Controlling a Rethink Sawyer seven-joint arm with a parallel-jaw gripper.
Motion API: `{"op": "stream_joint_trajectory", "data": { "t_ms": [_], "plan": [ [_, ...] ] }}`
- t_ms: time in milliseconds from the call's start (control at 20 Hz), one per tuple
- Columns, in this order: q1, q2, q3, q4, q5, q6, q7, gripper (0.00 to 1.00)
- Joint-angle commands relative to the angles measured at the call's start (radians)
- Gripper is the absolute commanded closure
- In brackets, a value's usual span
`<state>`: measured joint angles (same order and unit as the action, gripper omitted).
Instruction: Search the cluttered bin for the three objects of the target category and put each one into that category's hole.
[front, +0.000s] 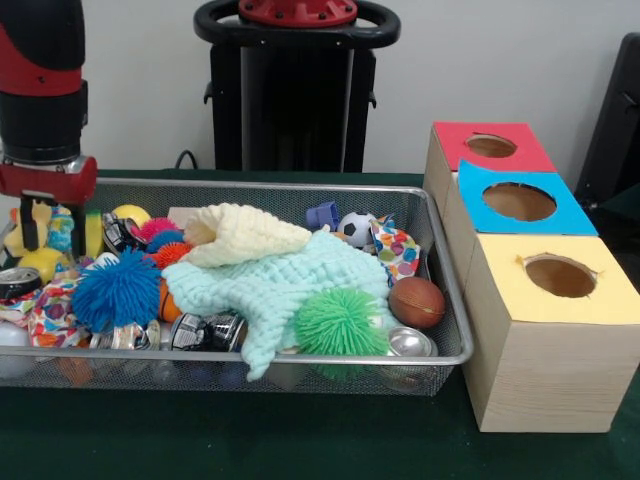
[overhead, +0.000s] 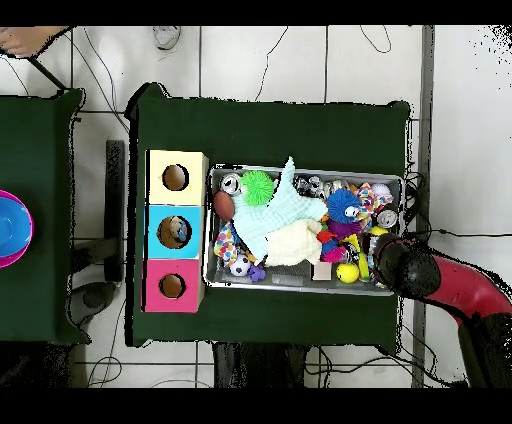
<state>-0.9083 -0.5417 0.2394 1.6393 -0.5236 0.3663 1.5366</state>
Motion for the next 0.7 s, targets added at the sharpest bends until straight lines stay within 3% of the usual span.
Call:
{"op": "stream_joint_trajectory", "data": {
  "t_ms": [50, 700],
  "plan": [
    [0.027, 0.035, -0.009, -0.035, -0.041, 0.015, 0.035, 0.0],
    [0.027, 0.097, -0.007, -0.084, -0.04, 0.003, 0.02, 0.0]
  ]
}}
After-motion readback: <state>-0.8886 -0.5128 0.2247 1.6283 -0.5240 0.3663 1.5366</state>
